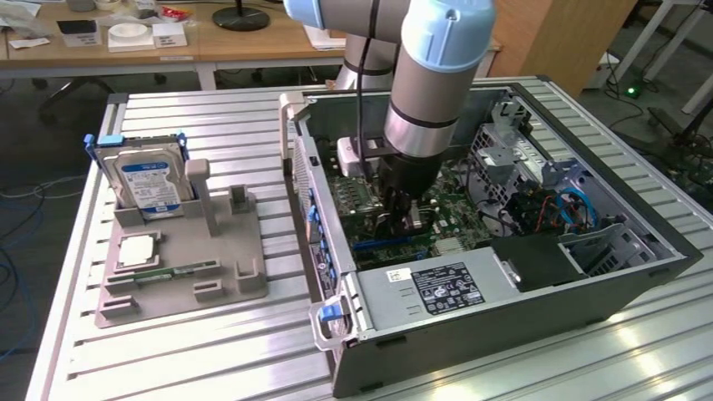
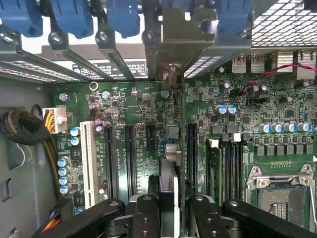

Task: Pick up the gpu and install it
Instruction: 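Insert the gpu into the slot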

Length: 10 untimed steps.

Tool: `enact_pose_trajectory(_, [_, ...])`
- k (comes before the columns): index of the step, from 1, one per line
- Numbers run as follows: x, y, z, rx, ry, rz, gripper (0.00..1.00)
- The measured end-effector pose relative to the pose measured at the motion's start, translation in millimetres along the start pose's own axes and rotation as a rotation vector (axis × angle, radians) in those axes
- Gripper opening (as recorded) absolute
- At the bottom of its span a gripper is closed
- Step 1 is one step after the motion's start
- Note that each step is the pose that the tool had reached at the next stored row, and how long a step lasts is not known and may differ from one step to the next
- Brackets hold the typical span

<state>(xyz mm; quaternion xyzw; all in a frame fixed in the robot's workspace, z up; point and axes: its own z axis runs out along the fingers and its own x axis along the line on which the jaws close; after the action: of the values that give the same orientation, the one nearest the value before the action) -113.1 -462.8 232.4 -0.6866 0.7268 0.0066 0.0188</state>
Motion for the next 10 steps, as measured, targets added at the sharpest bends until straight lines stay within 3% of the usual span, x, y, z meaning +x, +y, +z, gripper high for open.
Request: enact_pose_trajectory(10, [-0.5,1.8,2.8,-0.0002,0.0002,0.000,0.28])
